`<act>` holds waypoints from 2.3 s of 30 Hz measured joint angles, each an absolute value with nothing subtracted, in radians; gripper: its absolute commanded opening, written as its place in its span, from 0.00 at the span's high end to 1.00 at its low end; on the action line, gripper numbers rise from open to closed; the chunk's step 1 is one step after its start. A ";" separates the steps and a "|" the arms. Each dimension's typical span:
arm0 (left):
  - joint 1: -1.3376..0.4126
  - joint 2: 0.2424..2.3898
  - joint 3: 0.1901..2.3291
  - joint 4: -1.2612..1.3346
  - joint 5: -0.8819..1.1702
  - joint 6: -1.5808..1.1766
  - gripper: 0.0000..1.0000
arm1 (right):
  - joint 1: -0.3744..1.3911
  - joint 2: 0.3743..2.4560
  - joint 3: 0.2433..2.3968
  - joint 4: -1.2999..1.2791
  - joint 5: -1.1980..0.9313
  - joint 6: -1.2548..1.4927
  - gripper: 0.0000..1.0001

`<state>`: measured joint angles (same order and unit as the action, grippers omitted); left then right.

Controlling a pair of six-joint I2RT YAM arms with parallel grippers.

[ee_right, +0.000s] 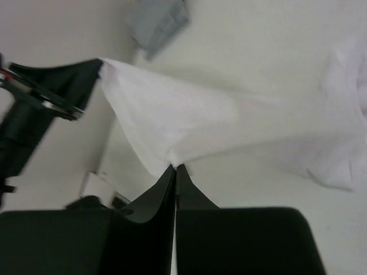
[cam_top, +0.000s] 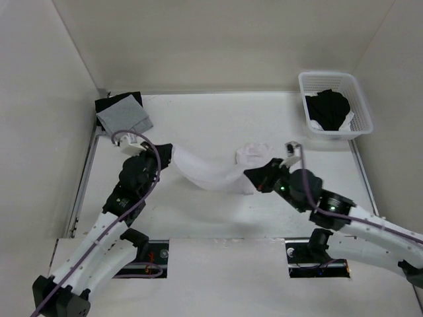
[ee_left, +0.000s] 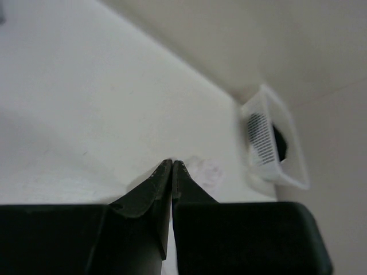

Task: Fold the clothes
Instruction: Flatten the tank top out

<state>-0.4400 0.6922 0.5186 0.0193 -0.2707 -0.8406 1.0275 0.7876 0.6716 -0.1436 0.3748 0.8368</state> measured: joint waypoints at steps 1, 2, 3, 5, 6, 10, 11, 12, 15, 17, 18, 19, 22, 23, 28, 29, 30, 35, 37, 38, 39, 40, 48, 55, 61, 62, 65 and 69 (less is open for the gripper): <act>-0.456 0.676 0.572 0.019 -0.290 -0.835 0.99 | 1.046 0.739 0.734 -0.181 0.401 0.812 0.99; -0.471 0.664 0.628 0.027 -0.310 -0.826 0.99 | 1.066 0.703 0.801 -0.211 0.428 0.784 0.99; -0.487 0.654 0.683 0.039 -0.329 -0.816 0.99 | 1.088 0.680 0.864 -0.236 0.454 0.758 1.00; -0.514 0.635 0.776 0.078 -0.358 -0.791 0.99 | 1.145 0.653 0.999 -0.274 0.520 0.695 1.00; -0.524 0.624 0.819 0.097 -0.373 -0.776 0.98 | 1.185 0.646 1.071 -0.286 0.559 0.656 1.00; -0.534 0.584 0.944 0.150 -0.432 -0.718 0.98 | 1.354 0.651 1.291 -0.290 0.714 0.490 1.00; -0.534 0.576 0.971 0.160 -0.443 -0.704 0.98 | 1.388 0.655 1.332 -0.277 0.745 0.441 1.00; -0.534 0.572 0.995 0.170 -0.454 -0.693 0.98 | 1.407 0.657 1.359 -0.266 0.765 0.404 1.00; -0.537 0.570 1.040 0.196 -0.469 -0.662 0.98 | 1.424 0.676 1.411 -0.226 0.814 0.299 1.00; -0.537 0.573 1.043 0.200 -0.483 -0.647 0.97 | 1.415 0.702 1.422 -0.198 0.821 0.247 1.00; -0.536 0.579 1.042 0.200 -0.490 -0.640 0.97 | 1.395 0.723 1.425 -0.187 0.814 0.226 1.00; -0.531 0.590 1.039 0.203 -0.498 -0.633 0.97 | 1.359 0.746 1.425 -0.177 0.804 0.214 1.00; -0.500 0.651 1.007 0.230 -0.522 -0.619 0.97 | 1.176 0.838 1.423 -0.173 0.717 0.220 1.00; -0.487 0.682 0.995 0.240 -0.525 -0.617 0.97 | 1.089 0.874 1.417 -0.171 0.660 0.240 1.00; -0.379 0.954 0.998 0.257 -0.493 -0.638 0.98 | 0.662 1.085 1.387 -0.157 0.327 0.371 1.00; -0.346 1.027 1.021 0.249 -0.473 -0.649 0.98 | 0.602 1.140 1.399 -0.157 0.274 0.392 1.00; -0.315 1.100 1.055 0.235 -0.450 -0.662 0.98 | 0.549 1.207 1.426 -0.160 0.223 0.412 1.00; -0.197 1.372 1.328 0.154 -0.344 -0.696 0.98 | 0.414 1.524 1.747 -0.245 0.059 0.463 1.00; -0.164 1.411 1.425 0.144 -0.311 -0.700 0.98 | 0.399 1.601 1.902 -0.288 0.025 0.468 1.00; -0.150 1.416 1.461 0.142 -0.298 -0.703 0.98 | 0.398 1.633 1.989 -0.309 0.012 0.468 1.00; -0.134 1.416 1.497 0.142 -0.285 -0.704 0.98 | 0.398 1.655 2.063 -0.326 0.002 0.467 1.00; -0.119 1.414 1.528 0.144 -0.275 -0.706 0.98 | 0.398 1.677 2.149 -0.345 -0.007 0.466 1.00; -0.068 1.360 1.604 0.170 -0.214 -0.709 0.98 | 0.400 1.683 2.481 -0.408 -0.044 0.448 1.00; -0.144 1.198 1.333 0.216 -0.234 -0.707 0.98 | 0.402 1.394 1.833 -0.302 -0.027 0.432 1.00; -0.294 0.937 0.813 0.253 -0.307 -0.728 0.98 | 0.471 1.053 1.054 -0.222 0.025 0.488 1.00; -0.317 0.877 0.718 0.235 -0.320 -0.734 0.98 | 0.501 0.990 0.955 -0.225 0.031 0.505 1.00; -0.374 0.657 0.509 0.090 -0.356 -0.751 0.98 | 0.658 0.762 0.702 -0.245 0.046 0.575 1.00; -0.435 0.279 0.434 -0.203 -0.401 -0.797 0.98 | 0.935 0.521 0.553 -0.301 0.072 0.696 1.00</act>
